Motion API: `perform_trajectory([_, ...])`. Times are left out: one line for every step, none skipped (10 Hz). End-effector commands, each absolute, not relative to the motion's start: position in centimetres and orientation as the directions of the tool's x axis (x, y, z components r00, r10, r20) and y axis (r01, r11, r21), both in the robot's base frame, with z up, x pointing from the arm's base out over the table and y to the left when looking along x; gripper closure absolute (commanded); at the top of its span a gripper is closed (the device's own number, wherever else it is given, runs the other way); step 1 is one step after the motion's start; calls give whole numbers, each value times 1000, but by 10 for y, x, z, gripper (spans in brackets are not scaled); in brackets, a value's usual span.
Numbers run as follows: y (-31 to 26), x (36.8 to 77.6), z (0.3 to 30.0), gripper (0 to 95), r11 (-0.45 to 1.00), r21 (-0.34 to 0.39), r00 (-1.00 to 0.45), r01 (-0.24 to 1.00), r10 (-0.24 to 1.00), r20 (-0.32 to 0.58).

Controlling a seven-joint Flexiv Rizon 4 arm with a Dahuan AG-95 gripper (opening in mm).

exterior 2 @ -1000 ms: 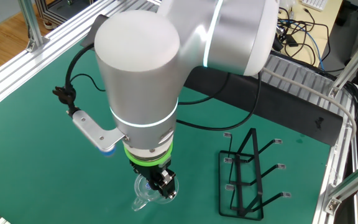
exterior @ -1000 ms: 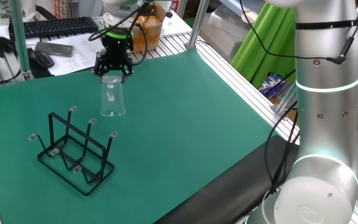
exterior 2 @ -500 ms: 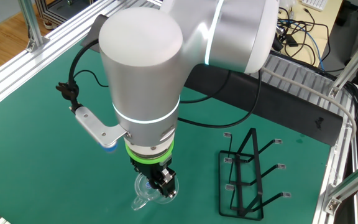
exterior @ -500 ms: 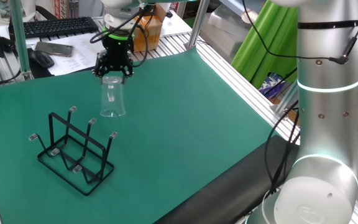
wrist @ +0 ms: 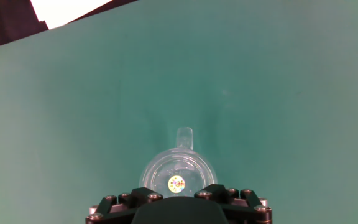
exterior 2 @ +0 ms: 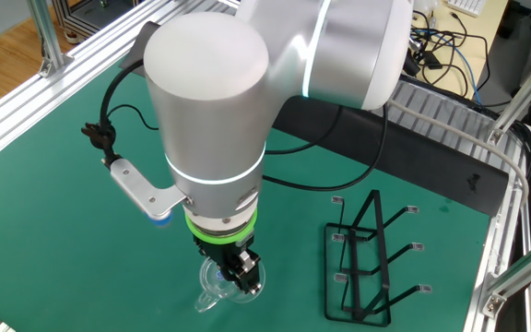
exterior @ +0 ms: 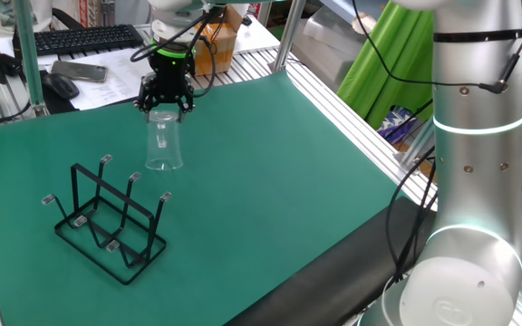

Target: Take the cup off the cup rack

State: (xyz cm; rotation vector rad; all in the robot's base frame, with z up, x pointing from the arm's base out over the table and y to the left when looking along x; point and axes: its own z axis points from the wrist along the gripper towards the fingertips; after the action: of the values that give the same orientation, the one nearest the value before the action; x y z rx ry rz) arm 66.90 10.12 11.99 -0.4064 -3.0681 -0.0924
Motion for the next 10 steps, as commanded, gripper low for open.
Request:
perform_trajectory([103,668,119,570,962,53,-962,270,267,52])
perform_trajectory([104,667,118,570,961,53,-962,272,270,51])
perform_trajectory([104,667,118,570,961,53,-962,272,269,51])
perform_trajectory([104,667,118,570,961,54,-962,271,269,52])
perform_trajectory([104,667,118,570,961,54,-962,271,269,52])
perform_trajectory([104,667,118,570,961,54,-962,272,270,52])
perform_trajectory([104,667,118,570,960,54,-961,273,271,52])
perform_trajectory([104,667,118,380,960,53,-961,275,272,52])
perform_trajectory([104,667,118,380,960,53,-961,276,273,52])
perform_trajectory([104,667,118,380,959,53,-960,278,276,52])
